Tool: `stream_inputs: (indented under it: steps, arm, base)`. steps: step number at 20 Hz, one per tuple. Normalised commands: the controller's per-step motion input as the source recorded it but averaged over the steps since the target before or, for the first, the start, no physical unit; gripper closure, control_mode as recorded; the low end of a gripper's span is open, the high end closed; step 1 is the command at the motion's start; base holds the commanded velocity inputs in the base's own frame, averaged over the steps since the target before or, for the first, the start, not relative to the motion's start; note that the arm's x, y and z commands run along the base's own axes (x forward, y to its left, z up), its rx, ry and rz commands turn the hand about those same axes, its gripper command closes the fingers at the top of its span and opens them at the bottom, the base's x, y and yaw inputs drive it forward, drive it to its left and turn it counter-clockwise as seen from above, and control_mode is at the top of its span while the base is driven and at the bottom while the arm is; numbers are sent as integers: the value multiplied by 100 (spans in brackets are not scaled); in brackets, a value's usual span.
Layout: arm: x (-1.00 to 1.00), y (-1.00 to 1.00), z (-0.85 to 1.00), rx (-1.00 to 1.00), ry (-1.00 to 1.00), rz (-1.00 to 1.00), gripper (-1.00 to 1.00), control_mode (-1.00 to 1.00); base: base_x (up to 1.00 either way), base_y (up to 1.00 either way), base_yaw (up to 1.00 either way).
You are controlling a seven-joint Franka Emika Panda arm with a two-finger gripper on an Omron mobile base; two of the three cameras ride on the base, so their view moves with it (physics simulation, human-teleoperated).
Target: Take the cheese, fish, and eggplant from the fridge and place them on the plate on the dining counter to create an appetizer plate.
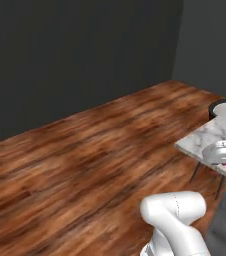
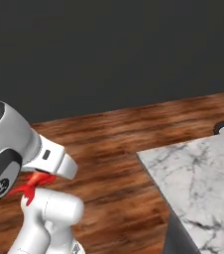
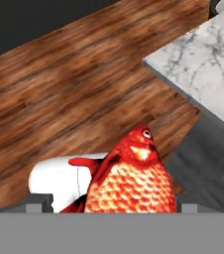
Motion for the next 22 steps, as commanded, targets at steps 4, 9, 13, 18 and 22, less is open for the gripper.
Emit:
stream_inputs:
  steps: [4, 9, 13, 18, 22]
  arm:
    - [0, 0, 0, 0, 0, 0, 100, 100]
    - [0, 0, 0, 0, 0, 0, 100, 100]
    - [0, 0, 0, 0, 0, 0, 100, 100]
    - [0, 0, 0, 0, 0, 0, 100, 100]
    - [0, 0, 0, 0, 0, 0, 100, 100]
  base:
    - [100, 97, -58]
    - [100, 100, -62]
    - [100, 100, -63]
    - [100, 100, -67]
    - [100, 100, -66]
